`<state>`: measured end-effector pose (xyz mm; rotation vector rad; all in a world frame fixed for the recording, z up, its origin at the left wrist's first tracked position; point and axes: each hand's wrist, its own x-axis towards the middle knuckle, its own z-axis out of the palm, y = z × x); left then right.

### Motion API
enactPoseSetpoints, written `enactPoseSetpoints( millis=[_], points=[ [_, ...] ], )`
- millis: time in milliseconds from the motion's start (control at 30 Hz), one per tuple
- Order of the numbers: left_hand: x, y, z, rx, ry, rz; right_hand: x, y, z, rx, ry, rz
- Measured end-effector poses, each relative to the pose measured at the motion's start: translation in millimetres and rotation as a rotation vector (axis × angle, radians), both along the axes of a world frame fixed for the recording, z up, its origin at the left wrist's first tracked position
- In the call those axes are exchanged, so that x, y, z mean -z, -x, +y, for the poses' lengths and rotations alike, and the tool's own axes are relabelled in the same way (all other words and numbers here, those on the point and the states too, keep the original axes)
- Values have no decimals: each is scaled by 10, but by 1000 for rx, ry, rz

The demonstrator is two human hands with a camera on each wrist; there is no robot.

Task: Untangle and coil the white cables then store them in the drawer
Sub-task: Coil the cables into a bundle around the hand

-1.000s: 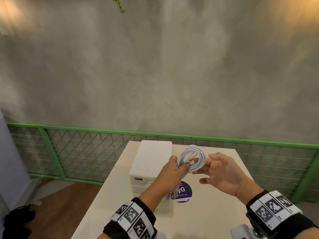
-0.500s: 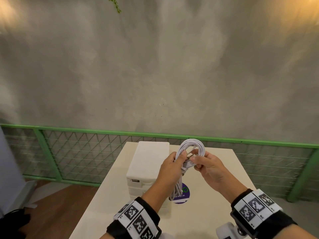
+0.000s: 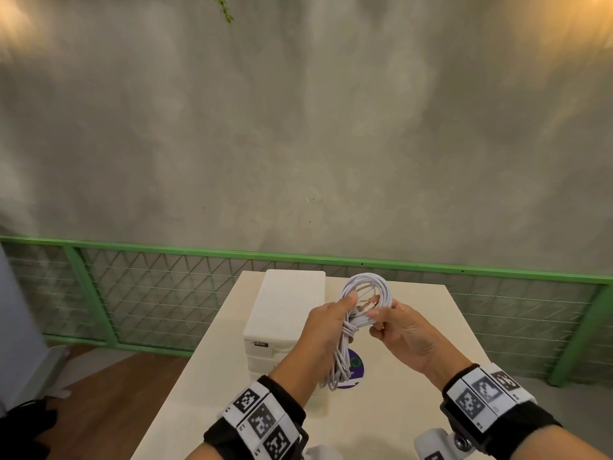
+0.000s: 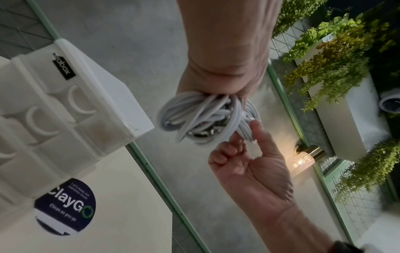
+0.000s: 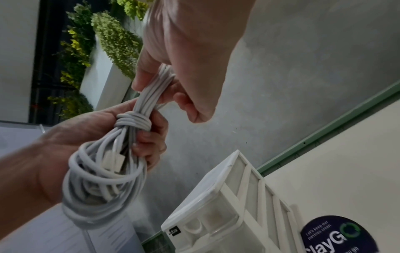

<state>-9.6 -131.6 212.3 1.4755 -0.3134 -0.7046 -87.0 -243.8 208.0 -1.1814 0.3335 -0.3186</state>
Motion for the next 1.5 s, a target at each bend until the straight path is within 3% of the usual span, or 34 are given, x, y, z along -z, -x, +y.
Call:
enactPoseSetpoints(
  millis=[200,533,667,867,1033,1100,1267,1500],
  points=[
    [40,-27,40,6,-13,-38,2,9,56,-31,29,5],
    [-14,-87,116,-41,-9,-228,-112,-122,80,118,155,92],
    [28,-116,114,-78,-85,-361,-137,-108,123,-17,145,158],
    [96,-136,95,-11,-116,-295,-108,-140,160,15,87,211],
    [200,-201,126,185,14,155,-66,-156,115,129,132,280],
    [298,-224,163,239,69,239,-9,-152,85,178,145,324],
    [426,-196,196,331,0,226,278,-116,-5,242,119,376],
    [887,20,123,352,-274,68,816,61,-11,291,94,478]
  ],
)
